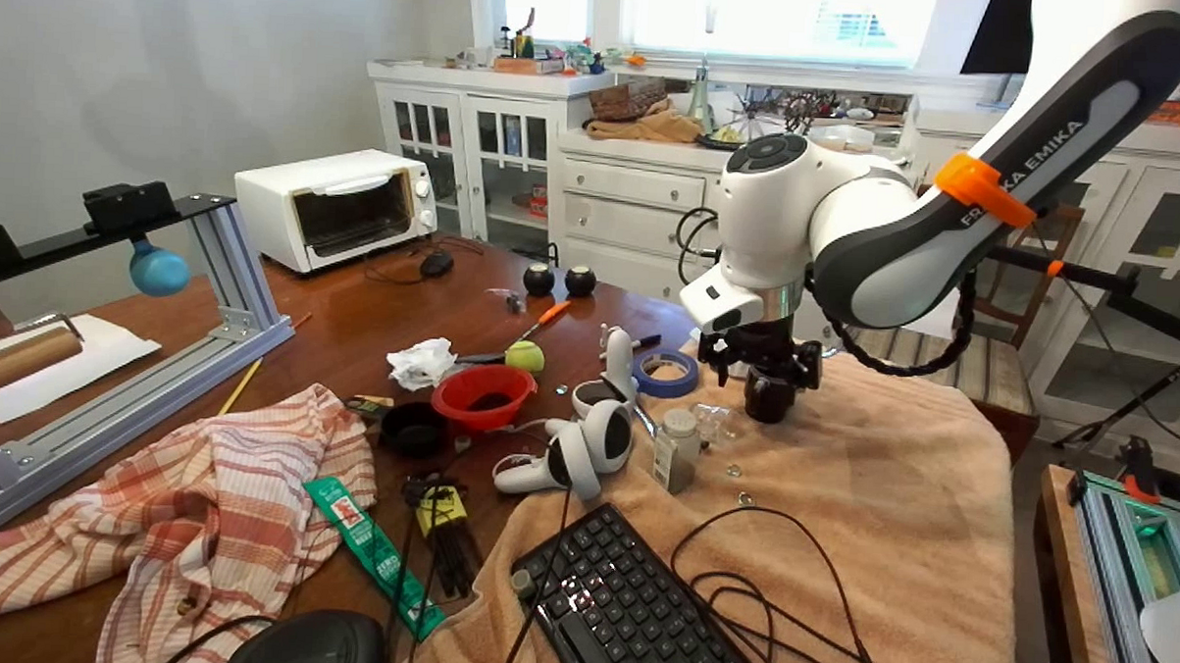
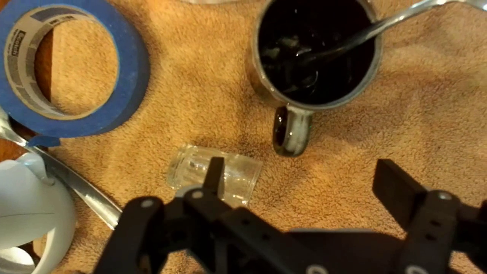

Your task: Pick up the blue masking tape and put it on the tabletop then pour the silver spoon out of the mug and put the mug on the tabletop.

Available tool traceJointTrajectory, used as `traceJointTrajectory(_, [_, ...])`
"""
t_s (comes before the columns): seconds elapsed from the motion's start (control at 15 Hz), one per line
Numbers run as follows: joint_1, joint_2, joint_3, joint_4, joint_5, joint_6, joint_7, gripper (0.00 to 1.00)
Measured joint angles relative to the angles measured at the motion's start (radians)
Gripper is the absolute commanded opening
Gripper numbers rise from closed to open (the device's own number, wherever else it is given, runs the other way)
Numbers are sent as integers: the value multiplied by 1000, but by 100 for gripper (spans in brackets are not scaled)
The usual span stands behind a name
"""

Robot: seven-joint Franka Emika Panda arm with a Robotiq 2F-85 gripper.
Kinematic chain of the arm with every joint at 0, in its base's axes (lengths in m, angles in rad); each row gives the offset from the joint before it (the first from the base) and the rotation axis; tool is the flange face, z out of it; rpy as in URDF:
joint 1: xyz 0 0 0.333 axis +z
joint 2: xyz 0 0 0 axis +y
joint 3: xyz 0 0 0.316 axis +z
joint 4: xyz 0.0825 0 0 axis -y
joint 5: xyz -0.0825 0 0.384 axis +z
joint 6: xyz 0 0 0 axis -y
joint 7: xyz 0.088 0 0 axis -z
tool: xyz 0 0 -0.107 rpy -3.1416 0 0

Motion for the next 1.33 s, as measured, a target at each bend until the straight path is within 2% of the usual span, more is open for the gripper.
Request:
traceJointTrajectory(0.33, [-15, 6, -20, -6, 0, 5, 0, 98])
traceJointTrajectory(0.4, [-18, 8, -22, -8, 0, 7, 0, 80])
traceJointTrajectory(0.47, [-21, 11, -23, -9, 0, 13, 0, 73])
traceJointTrajectory(0.53, [-24, 16, -24, -10, 1, 18, 0, 70])
traceJointTrajectory(1.07, [-35, 54, -27, -8, 1, 57, -2, 6])
traceJointTrajectory(1.13, [-36, 54, -27, -7, 1, 60, -2, 1])
traceJointTrajectory(1.2, [-36, 54, -27, -6, 1, 62, -2, 0])
traceJointTrajectory(1.33, [-36, 55, -27, -5, 1, 65, -2, 4])
